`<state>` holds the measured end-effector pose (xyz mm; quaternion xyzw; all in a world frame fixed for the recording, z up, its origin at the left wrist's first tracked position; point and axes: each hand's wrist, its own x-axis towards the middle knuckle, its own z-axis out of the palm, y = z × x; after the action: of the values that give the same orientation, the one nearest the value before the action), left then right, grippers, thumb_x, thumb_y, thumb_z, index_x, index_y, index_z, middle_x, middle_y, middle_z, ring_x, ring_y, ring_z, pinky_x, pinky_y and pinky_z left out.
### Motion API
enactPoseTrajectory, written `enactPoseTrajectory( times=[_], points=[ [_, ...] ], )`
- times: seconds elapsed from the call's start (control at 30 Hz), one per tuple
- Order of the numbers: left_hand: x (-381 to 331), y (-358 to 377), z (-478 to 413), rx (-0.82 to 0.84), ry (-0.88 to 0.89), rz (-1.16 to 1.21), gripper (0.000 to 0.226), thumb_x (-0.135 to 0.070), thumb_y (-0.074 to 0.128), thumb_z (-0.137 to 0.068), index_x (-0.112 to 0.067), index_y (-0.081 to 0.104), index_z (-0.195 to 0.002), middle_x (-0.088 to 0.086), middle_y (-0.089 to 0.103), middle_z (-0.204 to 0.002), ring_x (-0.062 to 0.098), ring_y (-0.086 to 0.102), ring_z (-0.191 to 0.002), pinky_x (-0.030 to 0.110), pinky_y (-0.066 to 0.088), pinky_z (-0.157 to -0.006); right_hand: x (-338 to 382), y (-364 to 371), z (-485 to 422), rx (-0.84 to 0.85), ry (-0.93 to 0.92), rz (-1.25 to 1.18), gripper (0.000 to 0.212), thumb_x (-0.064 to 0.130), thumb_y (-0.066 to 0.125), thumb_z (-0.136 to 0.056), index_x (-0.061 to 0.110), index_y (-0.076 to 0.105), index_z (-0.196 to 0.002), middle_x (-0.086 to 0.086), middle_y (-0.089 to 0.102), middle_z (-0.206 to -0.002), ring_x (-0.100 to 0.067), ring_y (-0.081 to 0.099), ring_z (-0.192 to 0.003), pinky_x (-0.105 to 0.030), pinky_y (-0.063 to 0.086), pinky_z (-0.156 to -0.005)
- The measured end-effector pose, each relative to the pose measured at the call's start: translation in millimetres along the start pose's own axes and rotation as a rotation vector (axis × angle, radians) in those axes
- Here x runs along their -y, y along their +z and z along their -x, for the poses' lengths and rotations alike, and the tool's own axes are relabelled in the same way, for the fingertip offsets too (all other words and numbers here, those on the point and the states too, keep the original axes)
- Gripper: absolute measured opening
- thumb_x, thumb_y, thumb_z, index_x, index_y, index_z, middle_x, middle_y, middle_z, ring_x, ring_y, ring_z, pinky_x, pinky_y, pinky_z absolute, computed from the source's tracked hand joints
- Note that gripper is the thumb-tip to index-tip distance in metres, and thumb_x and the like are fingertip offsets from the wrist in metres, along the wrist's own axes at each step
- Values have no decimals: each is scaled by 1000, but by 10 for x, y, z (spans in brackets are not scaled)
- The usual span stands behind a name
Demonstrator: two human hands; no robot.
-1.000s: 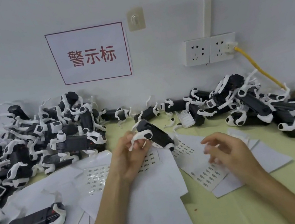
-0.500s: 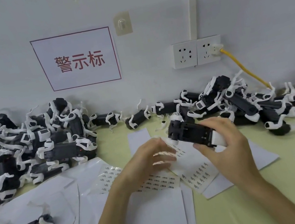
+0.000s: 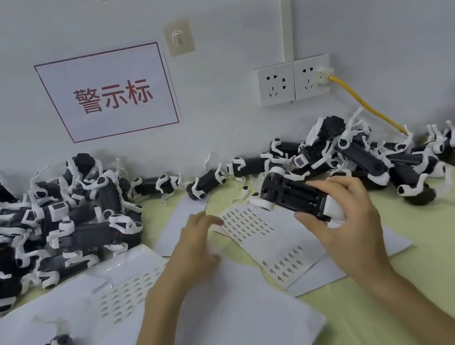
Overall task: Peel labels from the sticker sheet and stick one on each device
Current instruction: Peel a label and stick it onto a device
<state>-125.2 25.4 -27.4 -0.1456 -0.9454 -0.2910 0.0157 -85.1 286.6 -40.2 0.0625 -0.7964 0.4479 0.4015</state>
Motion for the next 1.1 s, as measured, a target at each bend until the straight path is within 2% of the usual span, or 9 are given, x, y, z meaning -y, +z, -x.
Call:
enactPoseTrajectory(
  times=[0.07,0.13,0.23,0.37,0.47,0.57,0.67,0.83,1.1],
  points=[
    [-54,-7,-20,-205,17,218,43,3,57,-95,-23,58,-129,-6,52,-143,14,52,-133,19,40,-102,6,-12,-4,58,-3,-53,51,8,90,-71,19,71,-117,2,58,-116,-5,57,-109,-4,36,-94],
    [-155,-61,-27,-260,-54,718,19,-18,51,-107,-20,66,-118,2,70,-126,18,73,-103,26,57,-84,33,-26,-3,153,42,-220,52,7,90,-72,21,70,-117,6,65,-115,-12,62,-110,-15,46,-94],
    [-285,-107,-21,-16,-196,1245,62,-56,37,-104,-7,73,-95,19,76,-100,31,72,-70,38,62,-64,98,-30,-8,334,161,-594,43,12,83,-73,20,71,-114,8,72,-108,-8,69,-99,-20,57,-73],
    [-380,24,125,478,-162,1272,71,-68,45,-92,-6,76,-108,26,73,-92,28,71,-60,34,60,-59,114,-41,7,533,191,-693,41,15,76,-77,26,76,-117,2,64,-127,-17,62,-118,-26,55,-86],
    [-420,137,232,588,-113,1249,74,-65,63,-87,-1,62,-125,30,72,-98,29,74,-69,35,60,-62,121,-41,51,606,83,-512,41,21,70,-84,43,73,-119,16,57,-133,-13,59,-121,-24,50,-94],
    [-479,169,263,675,-59,1289,65,-62,45,-100,-4,61,-127,23,72,-107,28,74,-84,36,61,-71,120,-28,67,560,12,-382,49,11,68,-90,48,70,-122,24,52,-141,-2,50,-129,-18,40,-107],
    [-586,263,276,565,-153,1274,56,-54,46,-104,-9,61,-135,17,66,-122,34,62,-95,37,55,-82,123,17,88,529,-70,-242,71,-15,56,-87,44,67,-126,23,53,-145,-3,41,-140,-25,33,-117],
    [-662,366,319,278,-255,1522,30,-42,65,-94,-18,81,-105,3,72,-99,16,67,-76,25,49,-66,211,35,148,633,-46,-312,87,-9,41,-68,41,62,-135,26,51,-147,2,37,-143,-18,31,-118],
    [-509,308,295,-3,-215,1755,18,-29,71,-86,-15,79,-93,10,71,-103,21,72,-88,29,55,-69,204,105,189,407,-126,-151,53,2,53,-86,34,70,-124,28,65,-125,3,57,-123,-24,46,-103]
  ],
)
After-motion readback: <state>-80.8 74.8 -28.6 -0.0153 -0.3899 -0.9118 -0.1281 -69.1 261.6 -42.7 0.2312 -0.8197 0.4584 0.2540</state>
